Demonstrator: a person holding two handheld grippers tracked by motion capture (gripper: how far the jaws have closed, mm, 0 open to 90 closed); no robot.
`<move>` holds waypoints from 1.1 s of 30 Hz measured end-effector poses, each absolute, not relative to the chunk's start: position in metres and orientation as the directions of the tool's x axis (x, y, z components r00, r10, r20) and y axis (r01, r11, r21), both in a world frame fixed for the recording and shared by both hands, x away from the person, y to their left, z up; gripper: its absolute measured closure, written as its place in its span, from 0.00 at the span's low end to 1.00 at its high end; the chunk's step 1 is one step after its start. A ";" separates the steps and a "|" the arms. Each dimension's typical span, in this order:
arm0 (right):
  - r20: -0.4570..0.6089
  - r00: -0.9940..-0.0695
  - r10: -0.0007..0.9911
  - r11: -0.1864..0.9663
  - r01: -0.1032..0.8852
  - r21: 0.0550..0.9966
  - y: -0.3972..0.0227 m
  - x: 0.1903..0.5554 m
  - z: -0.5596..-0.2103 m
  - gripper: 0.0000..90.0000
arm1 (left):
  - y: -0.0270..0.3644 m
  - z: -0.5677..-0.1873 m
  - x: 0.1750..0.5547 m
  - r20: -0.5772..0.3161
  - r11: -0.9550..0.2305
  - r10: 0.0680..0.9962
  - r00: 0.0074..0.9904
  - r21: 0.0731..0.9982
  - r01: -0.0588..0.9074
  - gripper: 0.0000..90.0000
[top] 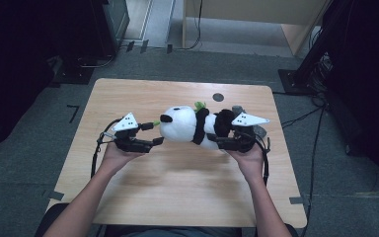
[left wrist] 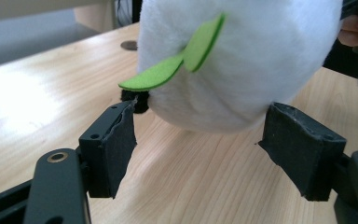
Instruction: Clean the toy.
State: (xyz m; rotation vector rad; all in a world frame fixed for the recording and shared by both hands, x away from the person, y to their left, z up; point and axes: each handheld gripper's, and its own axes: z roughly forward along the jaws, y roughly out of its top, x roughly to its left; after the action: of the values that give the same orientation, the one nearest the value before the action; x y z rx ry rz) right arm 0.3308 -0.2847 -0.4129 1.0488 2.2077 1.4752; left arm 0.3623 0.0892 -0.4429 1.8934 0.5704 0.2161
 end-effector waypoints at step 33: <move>0.320 -0.763 0.561 0.253 0.526 0.812 -0.271 0.343 -0.431 0.24 | 0.087 -0.448 0.362 -0.228 -0.302 0.339 0.913 0.892 0.336 0.51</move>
State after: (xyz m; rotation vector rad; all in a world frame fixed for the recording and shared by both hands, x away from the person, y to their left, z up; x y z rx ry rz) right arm 0.3433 -0.2710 -0.4309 1.0675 2.4590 1.5703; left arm 0.3621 0.0870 -0.4481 1.9075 0.4944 0.0039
